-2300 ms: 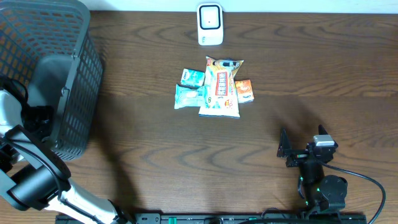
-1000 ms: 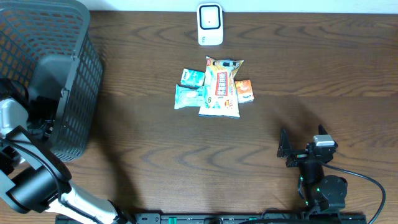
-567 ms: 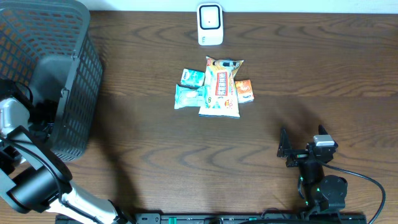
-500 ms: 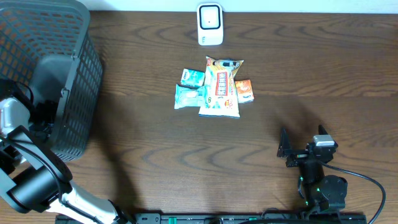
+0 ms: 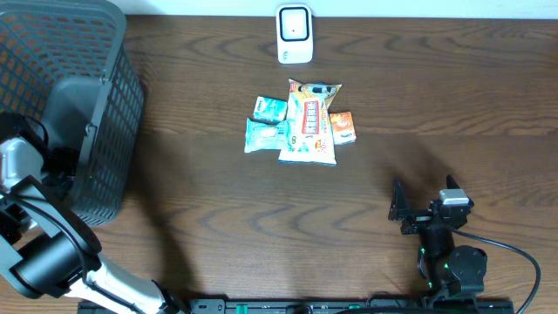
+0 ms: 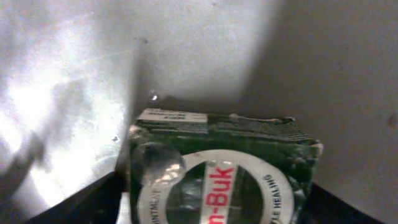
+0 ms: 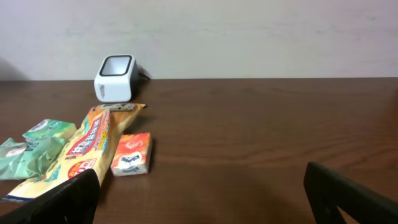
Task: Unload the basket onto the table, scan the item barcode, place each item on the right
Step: 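Close the left gripper on the Zam-Buk tin in the basket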
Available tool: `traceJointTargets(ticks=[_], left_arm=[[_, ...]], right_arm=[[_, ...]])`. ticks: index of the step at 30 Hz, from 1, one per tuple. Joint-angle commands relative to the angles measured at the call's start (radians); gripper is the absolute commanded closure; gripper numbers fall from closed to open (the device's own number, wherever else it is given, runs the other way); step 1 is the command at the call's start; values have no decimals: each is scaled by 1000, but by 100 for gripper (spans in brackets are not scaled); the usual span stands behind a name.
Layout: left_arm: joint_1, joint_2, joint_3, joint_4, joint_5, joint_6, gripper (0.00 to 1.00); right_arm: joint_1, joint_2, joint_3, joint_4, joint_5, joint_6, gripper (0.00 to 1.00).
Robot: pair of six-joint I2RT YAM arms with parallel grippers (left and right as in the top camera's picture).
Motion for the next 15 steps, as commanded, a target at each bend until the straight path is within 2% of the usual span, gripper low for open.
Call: traceJointTargets(ticks=[1, 3, 6, 15], left_arm=[[2, 35, -39, -6, 36, -8, 21], [2, 35, -37, -6, 37, -8, 21], [2, 35, -30, -10, 37, -8, 33], [2, -4, 31, -39, 108, -8, 34]], right_arm=[[-6, -1, -3, -4, 8, -1, 1], [-6, -1, -3, -4, 8, -1, 1], [-6, -1, -3, -4, 8, -1, 1], [-6, -1, -3, -4, 8, -1, 1]])
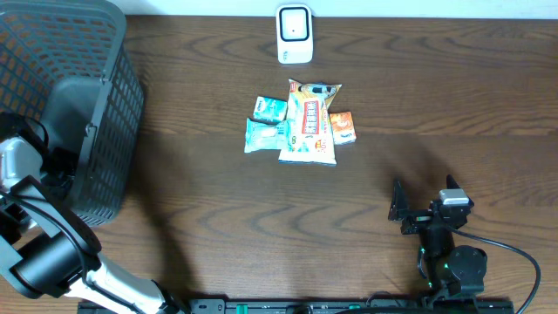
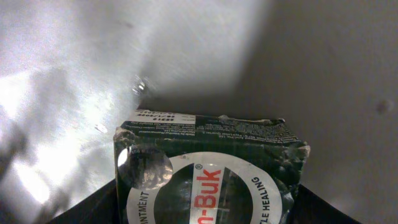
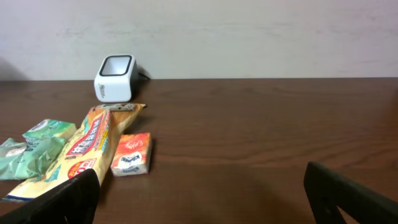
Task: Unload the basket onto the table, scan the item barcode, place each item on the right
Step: 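Close the left gripper on the Zam-Buk tin in the basket, then lift the tin out of the basket and carry it toward the scanner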
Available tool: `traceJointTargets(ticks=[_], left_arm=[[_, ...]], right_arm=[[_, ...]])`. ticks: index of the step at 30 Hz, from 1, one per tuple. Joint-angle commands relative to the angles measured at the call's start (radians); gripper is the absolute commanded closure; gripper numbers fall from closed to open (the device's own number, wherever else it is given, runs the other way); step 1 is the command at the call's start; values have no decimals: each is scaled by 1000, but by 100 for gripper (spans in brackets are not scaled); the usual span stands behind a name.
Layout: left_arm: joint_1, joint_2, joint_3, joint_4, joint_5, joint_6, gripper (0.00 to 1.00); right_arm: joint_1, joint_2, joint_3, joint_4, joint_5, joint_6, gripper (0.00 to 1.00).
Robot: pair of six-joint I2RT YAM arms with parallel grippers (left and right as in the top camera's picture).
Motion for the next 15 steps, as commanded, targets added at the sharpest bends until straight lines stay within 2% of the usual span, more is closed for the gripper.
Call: traceJointTargets(ticks=[1, 9, 15], left_arm=[[2, -17, 31, -21, 65, -4, 34], [2, -172, 116, -49, 71, -25, 34], [1, -372, 207, 2, 269, -40, 34]], right_arm=[[-6, -1, -3, -4, 8, -1, 1], [-6, -1, -3, -4, 8, -1, 1], [-6, -1, -3, -4, 8, -1, 1]])
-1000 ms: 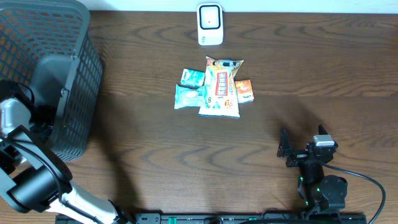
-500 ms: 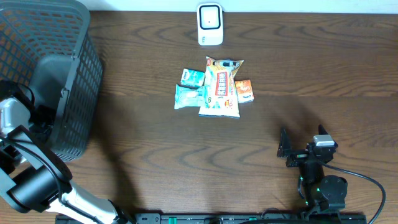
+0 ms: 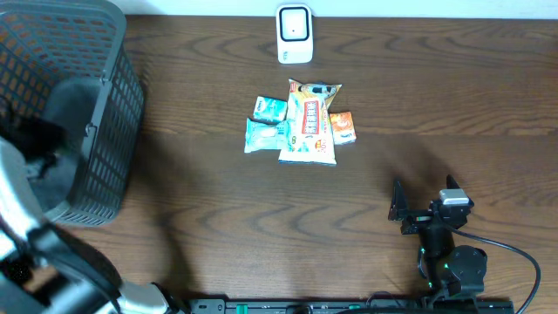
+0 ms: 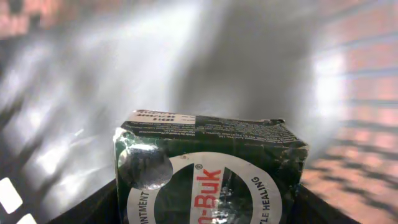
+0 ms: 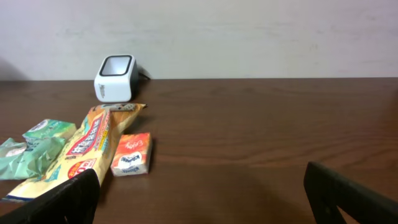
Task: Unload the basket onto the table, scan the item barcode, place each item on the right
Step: 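Lift the tin out of the basket and carry it toward the scanner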
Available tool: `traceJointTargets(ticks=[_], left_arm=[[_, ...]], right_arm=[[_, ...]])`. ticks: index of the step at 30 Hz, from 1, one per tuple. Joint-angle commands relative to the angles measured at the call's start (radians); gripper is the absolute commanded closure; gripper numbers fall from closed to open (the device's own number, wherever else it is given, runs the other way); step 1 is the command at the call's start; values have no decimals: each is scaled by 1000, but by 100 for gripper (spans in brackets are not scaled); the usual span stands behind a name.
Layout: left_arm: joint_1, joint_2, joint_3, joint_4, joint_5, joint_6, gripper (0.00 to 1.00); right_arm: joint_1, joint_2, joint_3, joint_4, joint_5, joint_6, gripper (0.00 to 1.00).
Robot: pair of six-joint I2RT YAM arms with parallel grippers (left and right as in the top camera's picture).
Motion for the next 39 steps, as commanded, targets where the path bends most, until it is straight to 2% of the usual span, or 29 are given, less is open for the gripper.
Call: traceJointTargets(ticks=[1, 7, 13, 15, 17, 23, 26, 28, 30, 39], left_arm=[[0, -146, 78, 37, 161, -39, 34], [-60, -350, 96, 183, 314, -121, 34], [-346, -418, 96, 223, 319, -107, 34], [-463, -397, 95, 220, 303, -53, 34], [-566, -368, 93, 203, 265, 16, 34], [-847, -212, 91, 135, 10, 182, 34], [-935, -106, 91, 137, -148, 255, 34], [-967, -31, 91, 139, -293, 262, 34], [-977, 32, 91, 138, -368, 282, 34], [-979, 245, 91, 134, -358, 309, 34]], right_arm=[[-6, -1, -3, -4, 8, -1, 1], [-6, -1, -3, -4, 8, -1, 1], [-6, -1, -3, -4, 8, -1, 1], [-6, -1, -3, -4, 8, -1, 1], [-6, -1, -3, -4, 8, -1, 1], [-6, -1, -3, -4, 8, -1, 1], [-6, -1, -3, -4, 8, -1, 1], [-6, -1, -3, -4, 8, -1, 1], [-6, -1, -3, -4, 8, -1, 1], [-6, -1, -3, -4, 8, -1, 1]])
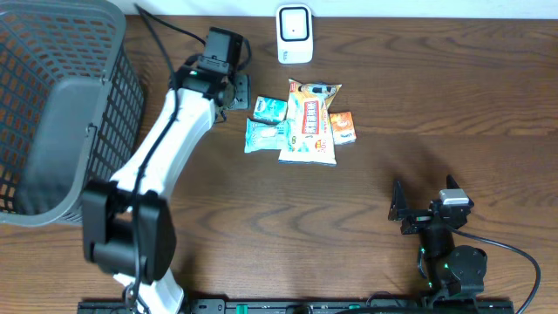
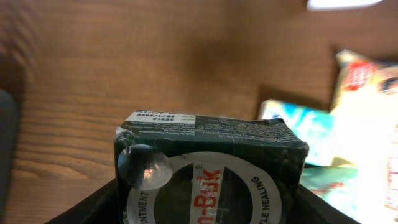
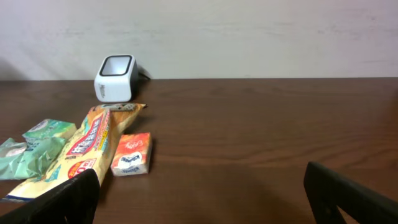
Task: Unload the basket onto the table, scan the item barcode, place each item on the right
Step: 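Lift the tin out of the basket and carry it toward the scanner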
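Observation:
My left gripper (image 1: pixel 234 88) is shut on a dark green ointment box (image 2: pixel 211 155) with a white ring label and red letters. It holds the box over the table, left of the item pile and below-left of the white barcode scanner (image 1: pixel 295 35). A small printed white label shows on the box's top edge. The box fills the lower left wrist view and hides the jaw tips. My right gripper (image 3: pixel 202 205) rests open at the front right of the table, facing the scanner (image 3: pixel 115 78).
A grey mesh basket (image 1: pixel 52 113) stands at the far left. The pile below the scanner holds a yellow snack bag (image 1: pixel 309 122), two green packs (image 1: pixel 268 122) and an orange box (image 1: pixel 343 127). Bare wood lies between the pile and my right arm.
My left gripper was inside the basket with the green box. Now it holds the box over the table beside the pile, near the scanner. My right arm has not moved.
The left gripper held the green box low against the basket's grey floor at the first two moments. Then the box was higher, with the basket's mesh walls behind it. Now it is out of the basket and near the scanner. The right gripper stayed open throughout.

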Available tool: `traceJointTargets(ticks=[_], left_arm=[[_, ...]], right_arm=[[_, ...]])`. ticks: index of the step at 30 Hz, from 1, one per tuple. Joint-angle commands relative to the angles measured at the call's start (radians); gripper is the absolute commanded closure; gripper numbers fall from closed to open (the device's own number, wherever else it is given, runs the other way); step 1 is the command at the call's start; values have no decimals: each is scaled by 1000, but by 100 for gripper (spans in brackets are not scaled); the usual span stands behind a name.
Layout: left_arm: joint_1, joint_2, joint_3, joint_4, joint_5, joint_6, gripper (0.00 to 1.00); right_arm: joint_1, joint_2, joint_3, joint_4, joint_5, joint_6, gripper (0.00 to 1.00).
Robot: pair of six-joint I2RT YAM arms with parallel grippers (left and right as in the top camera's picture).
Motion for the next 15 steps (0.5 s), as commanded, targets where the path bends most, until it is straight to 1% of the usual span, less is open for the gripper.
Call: traceJointTargets(ticks=[1, 9, 11, 12, 15], left_arm=[[-1, 57, 3, -3, -37, 27, 33], [-2, 103, 0, -11, -37, 27, 33], [-2, 103, 0, -11, -37, 26, 12], [-2, 103, 0, -11, -37, 26, 8], [-2, 102, 0, -11, -37, 27, 5]], right_arm=[[-6, -1, -3, -4, 8, -1, 1], [-6, -1, -3, -4, 8, -1, 1], [-6, -1, -3, -4, 8, -1, 1], [-6, -1, -3, -4, 8, -1, 1], [-6, -1, -3, -4, 8, -1, 1]])
